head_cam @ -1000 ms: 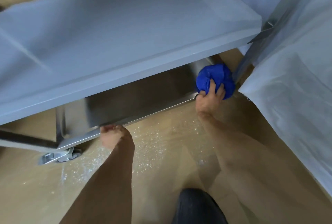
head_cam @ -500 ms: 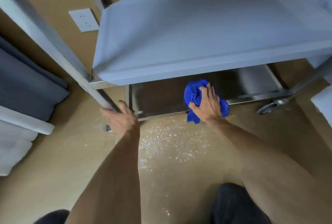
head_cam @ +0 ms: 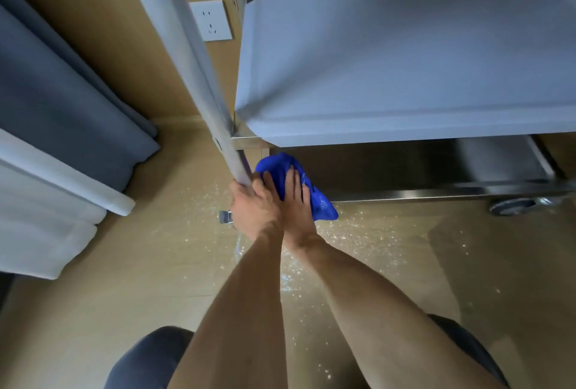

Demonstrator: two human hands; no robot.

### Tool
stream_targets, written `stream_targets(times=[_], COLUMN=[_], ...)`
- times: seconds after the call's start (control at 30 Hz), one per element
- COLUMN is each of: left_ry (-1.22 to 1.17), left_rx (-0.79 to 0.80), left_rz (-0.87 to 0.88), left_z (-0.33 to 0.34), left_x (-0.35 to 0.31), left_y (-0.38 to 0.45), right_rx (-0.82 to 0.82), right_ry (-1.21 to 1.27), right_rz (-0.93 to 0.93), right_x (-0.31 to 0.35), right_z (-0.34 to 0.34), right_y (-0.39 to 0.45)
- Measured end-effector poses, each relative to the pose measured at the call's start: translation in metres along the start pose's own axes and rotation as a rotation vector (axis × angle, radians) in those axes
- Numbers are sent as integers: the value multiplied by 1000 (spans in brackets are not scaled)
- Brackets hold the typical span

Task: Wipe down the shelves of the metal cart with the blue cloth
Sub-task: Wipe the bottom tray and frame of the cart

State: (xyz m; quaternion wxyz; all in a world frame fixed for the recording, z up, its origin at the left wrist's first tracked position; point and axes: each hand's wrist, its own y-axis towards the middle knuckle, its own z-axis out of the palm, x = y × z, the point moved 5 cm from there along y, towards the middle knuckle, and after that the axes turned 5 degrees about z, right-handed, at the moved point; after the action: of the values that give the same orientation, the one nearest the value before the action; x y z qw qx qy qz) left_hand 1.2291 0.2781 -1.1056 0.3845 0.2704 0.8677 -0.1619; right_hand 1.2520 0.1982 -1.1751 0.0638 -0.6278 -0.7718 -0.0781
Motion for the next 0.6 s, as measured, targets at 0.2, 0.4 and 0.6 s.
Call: stream_targets(times=[0.2, 0.4, 0.6], left_ry=[35, 157, 195], left_rx=[-72, -158, -41], left_rz=[5, -88, -206], left_z=[8, 29, 74], left_x=[-2, 2, 10], left_y=[-10, -25, -80], right_rx=[-48, -197, -456], right_ry=[56, 326, 569], right_rz=[210, 585, 808], right_x=[-87, -224, -303], right_z=[-13, -30, -52], right_y=[-27, -53, -42])
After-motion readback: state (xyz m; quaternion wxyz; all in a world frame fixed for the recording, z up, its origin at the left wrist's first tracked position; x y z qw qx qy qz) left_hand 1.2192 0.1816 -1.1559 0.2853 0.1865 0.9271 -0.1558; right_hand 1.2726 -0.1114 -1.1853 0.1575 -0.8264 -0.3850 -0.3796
